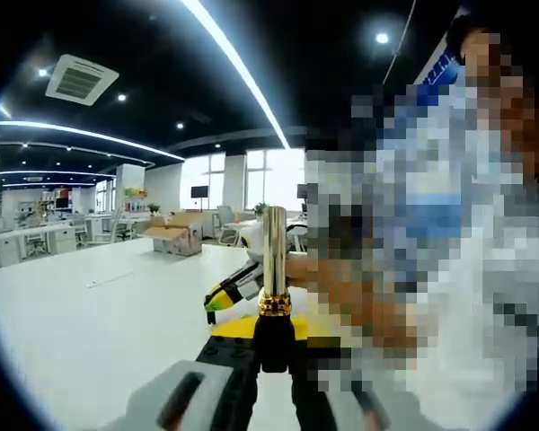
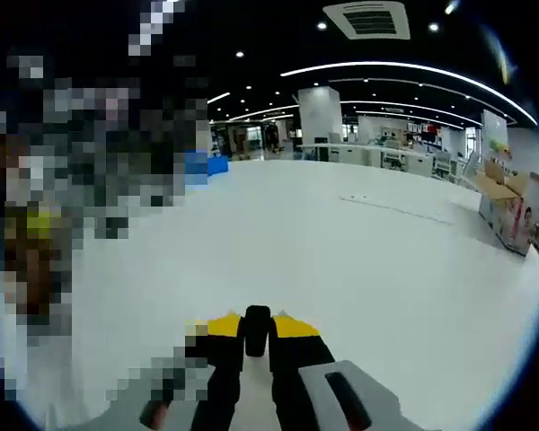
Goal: Unscrew the lipstick cap, remove the lipstick, and put the cap back on the lipstick
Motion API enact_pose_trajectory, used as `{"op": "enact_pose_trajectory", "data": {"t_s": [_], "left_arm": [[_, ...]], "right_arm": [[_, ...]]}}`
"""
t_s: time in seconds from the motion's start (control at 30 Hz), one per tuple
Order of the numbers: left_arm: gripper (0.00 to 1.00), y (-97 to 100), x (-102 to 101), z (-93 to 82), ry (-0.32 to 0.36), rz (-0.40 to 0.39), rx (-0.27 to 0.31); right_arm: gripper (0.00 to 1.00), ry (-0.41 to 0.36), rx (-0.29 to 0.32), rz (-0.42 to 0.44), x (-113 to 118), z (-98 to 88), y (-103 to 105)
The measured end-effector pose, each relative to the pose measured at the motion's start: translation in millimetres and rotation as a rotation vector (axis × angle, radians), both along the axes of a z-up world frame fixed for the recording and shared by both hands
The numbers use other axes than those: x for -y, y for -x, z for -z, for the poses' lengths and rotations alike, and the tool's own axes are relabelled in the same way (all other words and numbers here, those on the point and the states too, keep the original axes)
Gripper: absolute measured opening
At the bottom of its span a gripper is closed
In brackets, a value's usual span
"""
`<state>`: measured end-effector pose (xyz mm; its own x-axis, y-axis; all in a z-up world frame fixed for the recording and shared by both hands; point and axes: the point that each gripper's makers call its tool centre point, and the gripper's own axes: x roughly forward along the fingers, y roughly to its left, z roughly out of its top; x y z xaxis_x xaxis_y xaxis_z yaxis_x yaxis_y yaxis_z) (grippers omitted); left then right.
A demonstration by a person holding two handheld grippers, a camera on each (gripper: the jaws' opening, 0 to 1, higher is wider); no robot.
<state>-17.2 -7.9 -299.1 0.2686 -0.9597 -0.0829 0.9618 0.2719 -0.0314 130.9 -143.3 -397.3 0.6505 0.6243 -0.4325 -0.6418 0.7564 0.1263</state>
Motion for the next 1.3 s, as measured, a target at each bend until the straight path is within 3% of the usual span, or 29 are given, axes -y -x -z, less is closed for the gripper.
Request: {"op": "enact_pose_trajectory", "data": {"t_s": [0.07,0.3,0.6,0.77,1.07,1.3], "left_arm": [[0.13,-0.5,-0.2,0.3,-0.001,-0.004,-0.002],[0.13,-17.2,-5.1,12.4,-0.096,-0.130,0.039],[0.13,-27.6,-7.0,25.2,-0.183,-0.220,0.085],[0.13,-34.1,-6.0,37.3,-0.223,-0.248,0.087],[0.13,-46.5,-7.4,54.8,-0.296,-0.329,0.102],[0.13,-53.5,-11.5,67.7,-0.351,-0.365,0.096]], "right_arm": [[0.10,-0.005,0.005,-0.006,-1.4,-2.4,1.3],[0.10,-0.065,0.040,-0.012,-9.6,-23.5,6.1],[0.10,-0.293,0.159,-0.005,-27.3,-97.2,28.1],[0.10,-0.374,0.202,-0.041,-40.3,-126.5,48.6],[0.10,-0.415,0.253,-0.119,-73.2,-150.6,78.8],[0.10,-0.403,0.268,-0.195,-104.5,-155.4,101.6]]}}
